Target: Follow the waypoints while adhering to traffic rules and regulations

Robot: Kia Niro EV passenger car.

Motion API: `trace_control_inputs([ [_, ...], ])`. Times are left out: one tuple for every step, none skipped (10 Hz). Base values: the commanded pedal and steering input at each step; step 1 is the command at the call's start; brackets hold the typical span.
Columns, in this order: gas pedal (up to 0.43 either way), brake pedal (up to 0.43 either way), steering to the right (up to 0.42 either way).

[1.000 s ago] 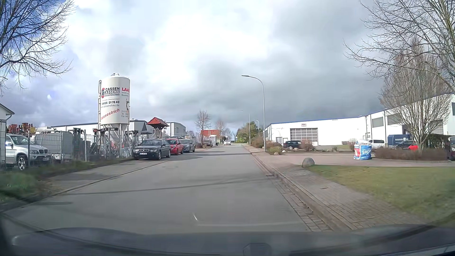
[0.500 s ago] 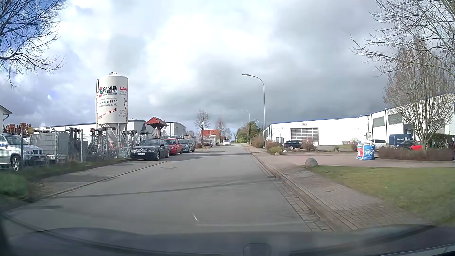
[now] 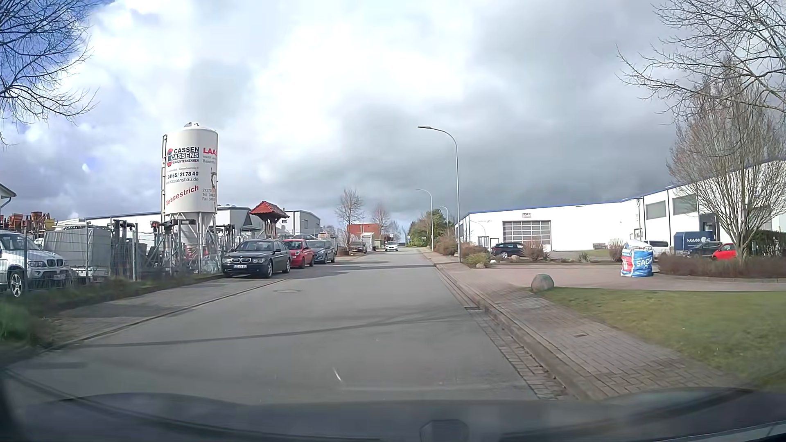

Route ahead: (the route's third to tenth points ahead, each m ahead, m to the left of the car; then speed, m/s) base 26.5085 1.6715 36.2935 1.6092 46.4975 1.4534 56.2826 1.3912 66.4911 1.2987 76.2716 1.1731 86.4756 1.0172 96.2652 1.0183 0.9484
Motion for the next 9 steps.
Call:
trace_control_inputs([
  [0.0, 0.0, -0.003],
  [0.0, 0.0, -0.003],
  [0.0, 0.0, -0.003],
  [0.0, 0.0, -0.003],
  [0.0, 0.0, -0.003],
  [0.0, 0.0, -0.003],
  [0.0, 0.0, -0.003],
  [0.0, 0.0, -0.003],
  [0.0, 0.0, -0.003],
])
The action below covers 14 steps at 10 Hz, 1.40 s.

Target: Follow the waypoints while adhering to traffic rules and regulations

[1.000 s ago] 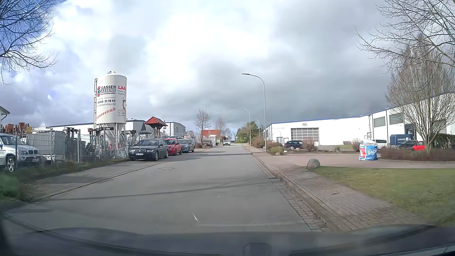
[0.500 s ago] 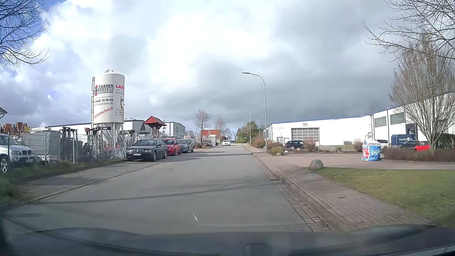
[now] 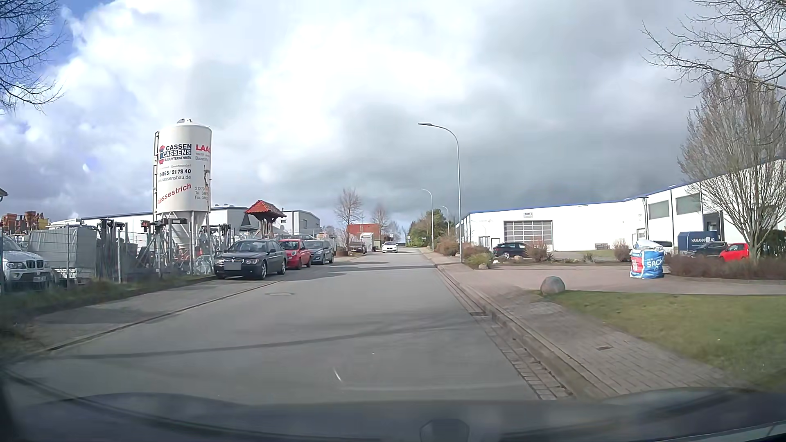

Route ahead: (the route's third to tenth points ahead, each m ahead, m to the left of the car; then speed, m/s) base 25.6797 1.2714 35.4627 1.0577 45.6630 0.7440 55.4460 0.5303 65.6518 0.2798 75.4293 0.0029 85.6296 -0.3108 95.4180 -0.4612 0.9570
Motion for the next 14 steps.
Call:
trace_control_inputs([
  [0.0, 0.0, -0.003],
  [0.0, 0.0, -0.003],
  [0.0, 0.0, -0.003],
  [0.0, 0.0, -0.003],
  [0.0, 0.0, -0.003],
  [0.0, 0.0, -0.003],
  [0.0, 0.0, -0.003],
  [0.0, 0.0, -0.003],
  [0.0, 0.0, -0.003],
  [0.0, 0.0, -0.003],
  [0.0, 0.0, -0.003],
  [0.0, 0.0, -0.003],
  [0.0, 0.0, 0.0],
  [0.0, 0.0, 0.0],
])
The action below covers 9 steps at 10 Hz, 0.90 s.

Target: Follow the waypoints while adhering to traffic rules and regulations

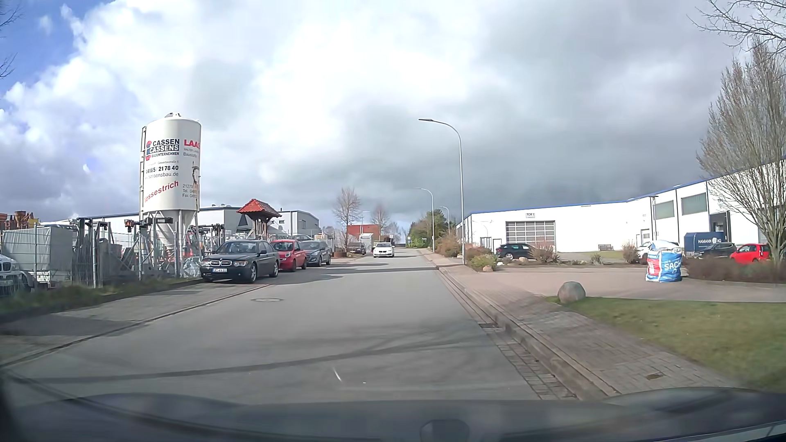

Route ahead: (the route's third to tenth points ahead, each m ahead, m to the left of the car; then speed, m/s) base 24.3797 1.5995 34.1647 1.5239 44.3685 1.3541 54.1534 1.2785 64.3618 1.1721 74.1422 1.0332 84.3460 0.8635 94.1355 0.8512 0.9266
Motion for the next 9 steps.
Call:
trace_control_inputs([
  [0.0, 0.0, 0.0],
  [0.0, 0.0, 0.001],
  [0.0, 0.0, 0.002],
  [0.0, 0.0, 0.003],
  [0.0, 0.0, 0.004],
  [0.0, 0.0, 0.006],
  [0.0, 0.0, 0.007],
  [0.0, 0.0, 0.009],
  [0.0, 0.0, 0.009],
])
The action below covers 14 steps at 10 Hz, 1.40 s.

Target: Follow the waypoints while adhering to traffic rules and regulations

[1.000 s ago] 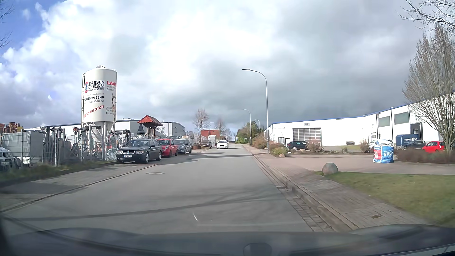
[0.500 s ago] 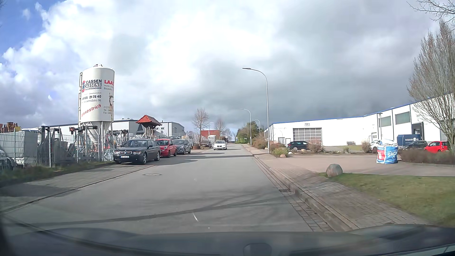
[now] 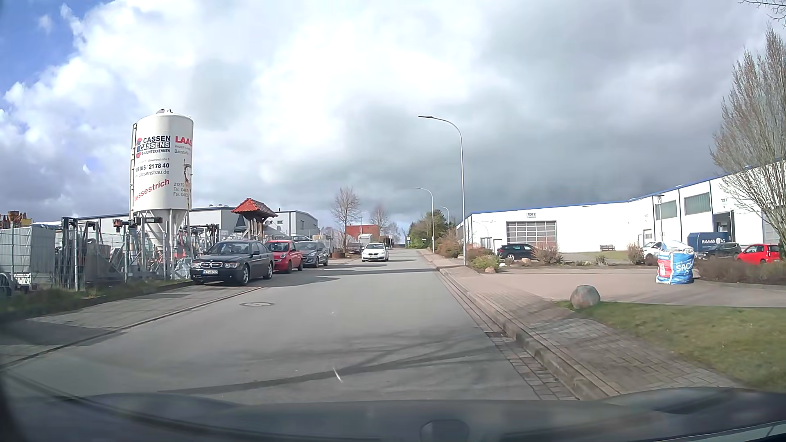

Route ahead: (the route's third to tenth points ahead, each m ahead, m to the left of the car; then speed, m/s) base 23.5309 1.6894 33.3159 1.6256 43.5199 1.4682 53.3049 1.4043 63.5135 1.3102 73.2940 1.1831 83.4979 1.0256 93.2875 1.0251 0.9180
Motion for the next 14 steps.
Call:
trace_control_inputs([
  [0.0, 0.0, 0.009],
  [0.0, 0.0, 0.009],
  [0.0, 0.0, 0.009],
  [0.0, 0.0, 0.008],
  [0.0, 0.0, 0.008],
  [0.0, 0.0, 0.008],
  [0.0, 0.0, 0.009],
  [0.0, 0.0, 0.009],
  [0.0, 0.0, 0.009],
  [0.0, 0.0, 0.009],
  [0.0, 0.0, 0.008],
  [0.0, 0.0, 0.006],
  [0.0, 0.0, 0.005],
  [0.0, 0.0, 0.005],
])
